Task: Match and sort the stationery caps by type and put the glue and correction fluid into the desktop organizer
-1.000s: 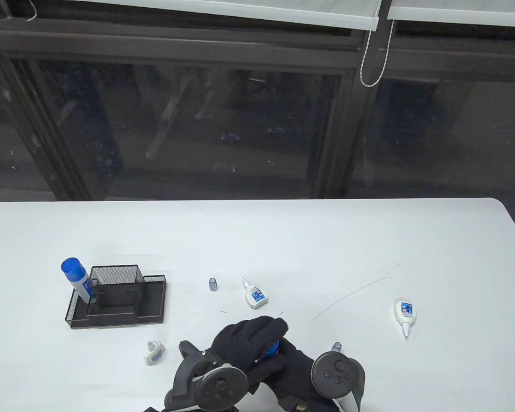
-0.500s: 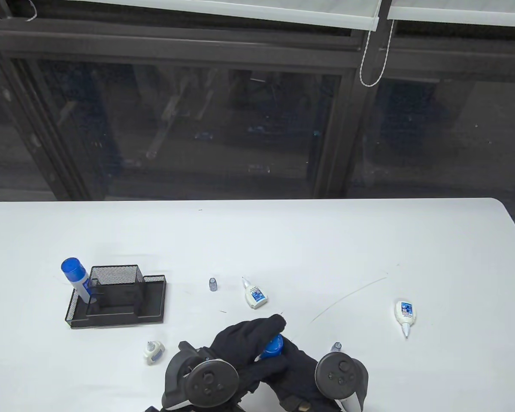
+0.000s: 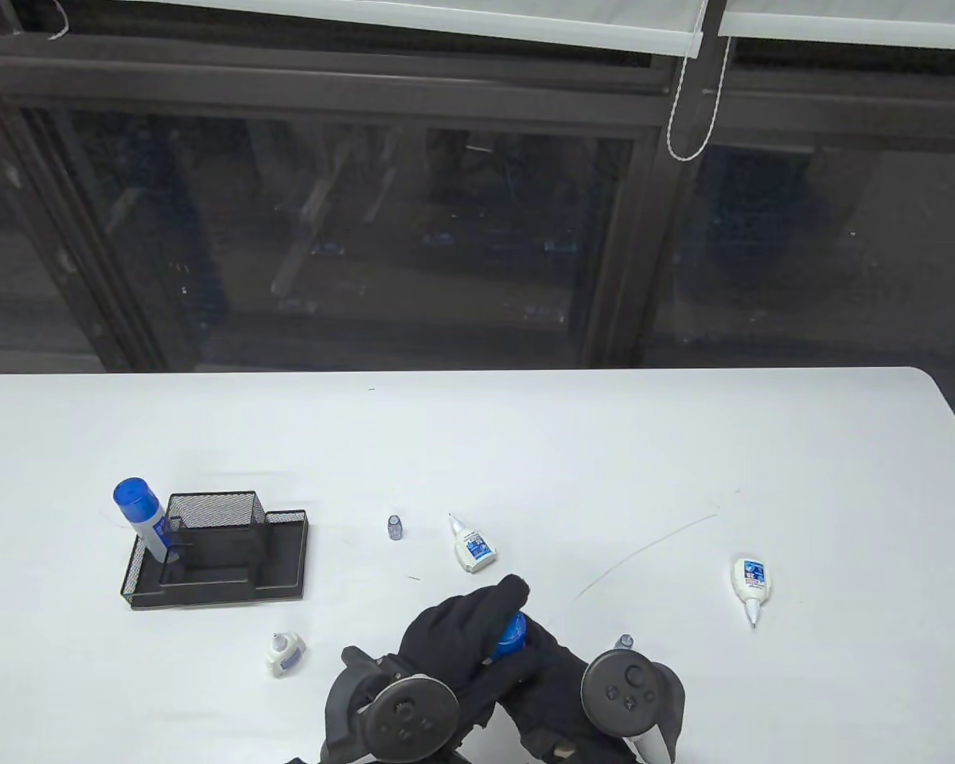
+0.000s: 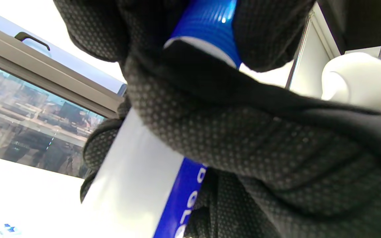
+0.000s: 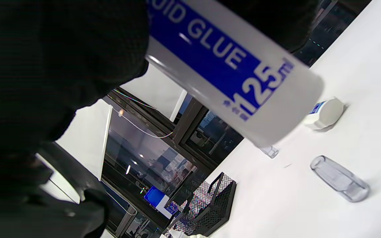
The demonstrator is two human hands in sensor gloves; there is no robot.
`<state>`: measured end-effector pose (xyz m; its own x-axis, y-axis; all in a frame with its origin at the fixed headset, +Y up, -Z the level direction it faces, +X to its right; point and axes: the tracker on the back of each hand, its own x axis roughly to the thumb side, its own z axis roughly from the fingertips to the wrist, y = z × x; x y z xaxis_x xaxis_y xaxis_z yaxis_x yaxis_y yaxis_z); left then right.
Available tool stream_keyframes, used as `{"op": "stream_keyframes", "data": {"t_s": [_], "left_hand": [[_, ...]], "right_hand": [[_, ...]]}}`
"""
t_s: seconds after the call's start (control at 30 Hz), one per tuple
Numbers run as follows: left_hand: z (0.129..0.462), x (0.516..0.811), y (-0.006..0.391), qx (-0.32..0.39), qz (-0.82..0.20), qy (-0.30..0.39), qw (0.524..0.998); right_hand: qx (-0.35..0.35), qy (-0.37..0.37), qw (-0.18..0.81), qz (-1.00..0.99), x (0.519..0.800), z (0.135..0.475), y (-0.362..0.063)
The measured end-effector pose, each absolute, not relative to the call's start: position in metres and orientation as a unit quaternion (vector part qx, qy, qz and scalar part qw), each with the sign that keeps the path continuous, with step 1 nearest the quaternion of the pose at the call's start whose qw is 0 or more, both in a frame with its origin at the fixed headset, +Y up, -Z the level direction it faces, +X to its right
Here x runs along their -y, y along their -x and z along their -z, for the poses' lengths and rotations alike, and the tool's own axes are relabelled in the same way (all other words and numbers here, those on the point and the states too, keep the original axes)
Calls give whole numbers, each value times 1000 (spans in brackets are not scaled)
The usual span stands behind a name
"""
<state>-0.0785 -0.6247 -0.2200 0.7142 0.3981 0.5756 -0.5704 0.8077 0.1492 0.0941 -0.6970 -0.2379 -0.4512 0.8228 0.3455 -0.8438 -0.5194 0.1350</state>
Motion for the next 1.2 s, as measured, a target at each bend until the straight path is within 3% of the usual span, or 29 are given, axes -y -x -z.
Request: {"op": "stream_keyframes", "data": {"t_s": [0.23, 0.43, 0.67, 0.9, 1.2], "left_hand": [[232, 614, 101, 241, -274, -178, 914], [254, 577, 163, 142, -239, -239, 930], [273, 549, 240, 3, -184, -266, 946], [277, 558, 328, -147, -288, -251, 912], [276, 594, 410, -306, -232, -180, 905]], "right_hand": [[-2, -196, 497, -846, 697, 241, -99], [64, -102, 472, -873, 695, 250, -136], [53, -100, 500, -858, 693, 251, -144], [50, -100, 499, -859, 693, 252, -146], [47, -106, 486, -866, 693, 252, -143]]}}
